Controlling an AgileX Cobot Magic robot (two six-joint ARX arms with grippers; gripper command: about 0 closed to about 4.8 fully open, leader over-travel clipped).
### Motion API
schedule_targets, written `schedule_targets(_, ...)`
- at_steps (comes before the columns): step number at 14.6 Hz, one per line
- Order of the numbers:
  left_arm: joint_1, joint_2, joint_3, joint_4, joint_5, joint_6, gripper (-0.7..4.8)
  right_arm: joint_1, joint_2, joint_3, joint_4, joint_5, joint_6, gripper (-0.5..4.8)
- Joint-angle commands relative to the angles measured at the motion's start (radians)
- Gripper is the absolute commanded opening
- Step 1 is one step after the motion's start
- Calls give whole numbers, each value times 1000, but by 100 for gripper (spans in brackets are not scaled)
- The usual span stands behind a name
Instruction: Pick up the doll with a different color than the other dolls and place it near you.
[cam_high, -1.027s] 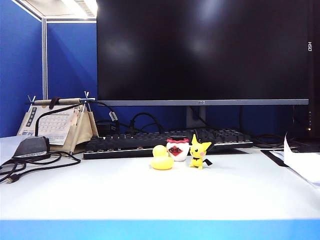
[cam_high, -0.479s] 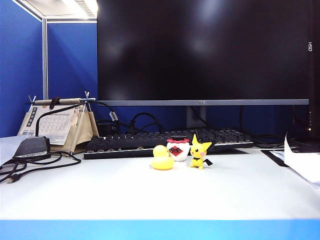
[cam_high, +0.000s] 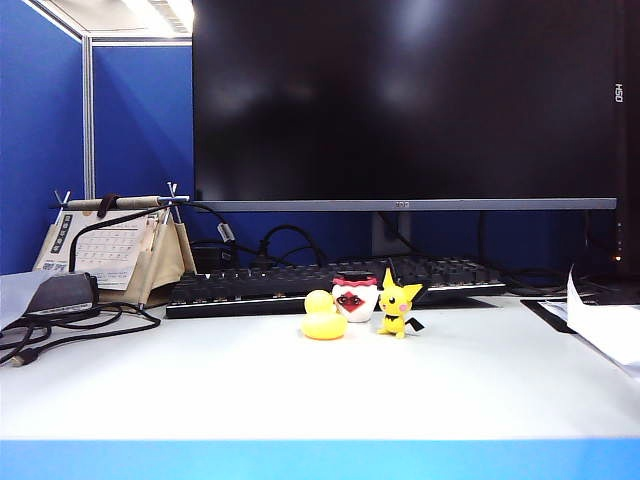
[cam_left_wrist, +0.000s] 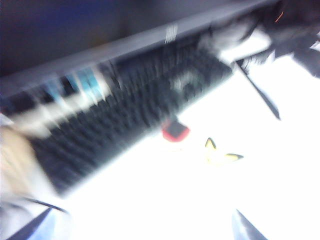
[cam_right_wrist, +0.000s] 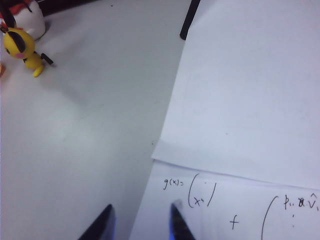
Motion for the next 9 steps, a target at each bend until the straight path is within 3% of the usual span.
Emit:
schedule_targets(1, 149, 133, 14, 70, 285, -163, 479, 0, -1, -3, 17, -1, 4, 144)
schedule_targets(2, 192, 183, 40, 80, 374, -210, 479, 0, -2, -3, 18, -1, 4, 144)
schedule_targets(4, 236, 290, 163, 55, 425, -216, 479, 0, -1, -3, 18, 1, 4, 144)
schedule_targets(6, 233, 362, 282, 34, 454, -223, 479, 0, -2, -3, 18, -2, 4, 144)
schedule_targets(9, 189, 513, 486, 27, 535, -328, 479, 0, -2, -3, 18, -1, 4, 144)
